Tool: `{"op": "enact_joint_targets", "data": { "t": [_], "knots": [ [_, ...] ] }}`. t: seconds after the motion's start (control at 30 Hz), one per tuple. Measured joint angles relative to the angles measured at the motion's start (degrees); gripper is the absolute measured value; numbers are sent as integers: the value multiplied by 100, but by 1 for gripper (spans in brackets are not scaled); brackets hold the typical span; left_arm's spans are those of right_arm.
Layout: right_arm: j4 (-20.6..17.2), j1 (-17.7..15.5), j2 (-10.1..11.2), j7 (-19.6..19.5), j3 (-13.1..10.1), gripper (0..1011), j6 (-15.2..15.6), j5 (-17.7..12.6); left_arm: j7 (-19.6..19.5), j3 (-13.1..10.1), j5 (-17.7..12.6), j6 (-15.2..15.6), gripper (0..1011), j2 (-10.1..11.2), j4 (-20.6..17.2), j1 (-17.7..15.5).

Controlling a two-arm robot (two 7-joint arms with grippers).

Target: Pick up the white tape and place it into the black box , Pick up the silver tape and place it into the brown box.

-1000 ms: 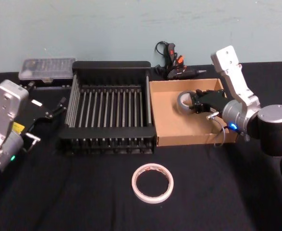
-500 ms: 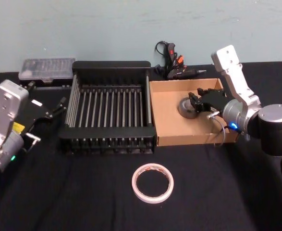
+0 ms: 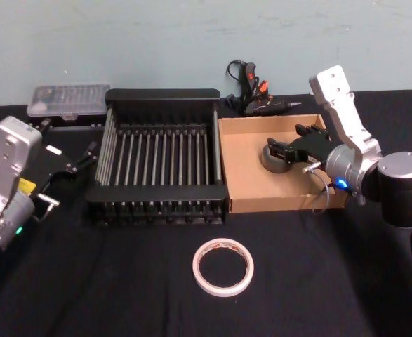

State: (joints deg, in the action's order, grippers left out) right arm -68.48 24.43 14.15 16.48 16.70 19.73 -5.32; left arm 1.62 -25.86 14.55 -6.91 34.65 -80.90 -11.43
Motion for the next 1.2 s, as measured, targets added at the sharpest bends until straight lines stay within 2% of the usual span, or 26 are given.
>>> {"op": "enact_joint_targets", "data": {
  "t": [0.33,0.67,0.8,0.93,0.97,1.03,1.2],
  "knots": [
    [-1,0,0,0,0,1002,5,-6,0,0,0,0,1001,0,0,0],
    [-104,-59,5,7,-56,1002,34,-29,0,0,0,0,1001,0,0,0],
    [-353,-188,38,43,-120,1002,142,-87,0,0,0,0,1001,0,0,0],
    [-848,-444,139,115,-180,1002,380,-172,0,0,0,0,1001,0,0,0],
    [-848,-444,139,115,-180,1002,380,-172,0,0,0,0,1001,0,0,0],
    [-1219,-644,230,160,-203,1002,584,-223,0,0,0,0,1001,0,0,0],
    [-1831,-1002,391,204,-227,1002,907,-292,0,0,0,0,1001,0,0,0]
  ]
}}
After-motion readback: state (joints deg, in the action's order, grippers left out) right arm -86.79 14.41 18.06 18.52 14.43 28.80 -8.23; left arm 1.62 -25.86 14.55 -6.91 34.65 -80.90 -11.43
